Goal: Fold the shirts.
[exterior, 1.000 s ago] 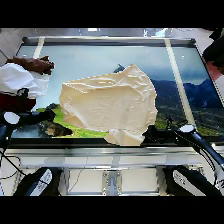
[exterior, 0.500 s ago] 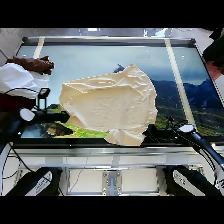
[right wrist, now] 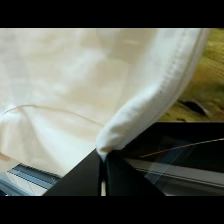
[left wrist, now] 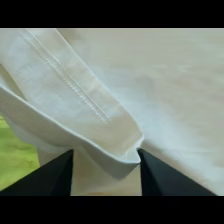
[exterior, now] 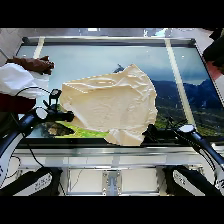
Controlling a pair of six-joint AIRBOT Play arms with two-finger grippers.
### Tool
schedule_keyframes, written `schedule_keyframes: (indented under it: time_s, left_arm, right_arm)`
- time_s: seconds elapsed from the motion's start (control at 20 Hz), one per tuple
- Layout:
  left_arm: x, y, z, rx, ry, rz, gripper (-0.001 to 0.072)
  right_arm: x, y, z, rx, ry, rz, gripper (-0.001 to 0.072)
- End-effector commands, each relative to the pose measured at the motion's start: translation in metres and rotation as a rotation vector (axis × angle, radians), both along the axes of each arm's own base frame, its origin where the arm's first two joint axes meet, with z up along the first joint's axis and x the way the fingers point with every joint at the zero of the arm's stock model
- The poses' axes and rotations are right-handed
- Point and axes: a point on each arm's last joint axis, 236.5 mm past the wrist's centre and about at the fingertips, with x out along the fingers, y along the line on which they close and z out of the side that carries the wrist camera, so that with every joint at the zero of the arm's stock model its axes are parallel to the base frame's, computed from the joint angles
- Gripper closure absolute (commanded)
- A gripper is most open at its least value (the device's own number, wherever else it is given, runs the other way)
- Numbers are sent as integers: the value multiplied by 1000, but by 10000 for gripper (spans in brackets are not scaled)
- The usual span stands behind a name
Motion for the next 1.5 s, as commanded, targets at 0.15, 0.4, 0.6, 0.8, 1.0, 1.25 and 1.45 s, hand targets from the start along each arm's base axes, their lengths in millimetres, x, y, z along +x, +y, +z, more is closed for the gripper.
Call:
schedule_keyframes:
  time_s: [0.15,0.4,0.6,0.8,1.0,1.25,1.45]
  left_arm:
    - [31,13,4,18,-115,80,696]
    - [36,13,49,19,-206,66,697]
    - [27,38,170,10,-440,113,697]
    - [-44,89,333,100,-803,262,697]
    - [-133,125,461,310,-1119,474,699]
    - [-138,118,520,290,-1185,476,700]
    - [-67,104,498,25,-1097,322,699]
  right_arm:
    - [-1,1,1,3,1,3,698]
    - [18,2,26,9,-81,30,699]
    - [44,11,135,-3,-360,190,699]
    - [24,7,300,-165,-767,289,700]
    - [-31,-28,486,-464,-1274,102,701]
    - [-55,-49,591,-632,-1518,-7,702]
    - [41,-72,551,-666,-1316,21,702]
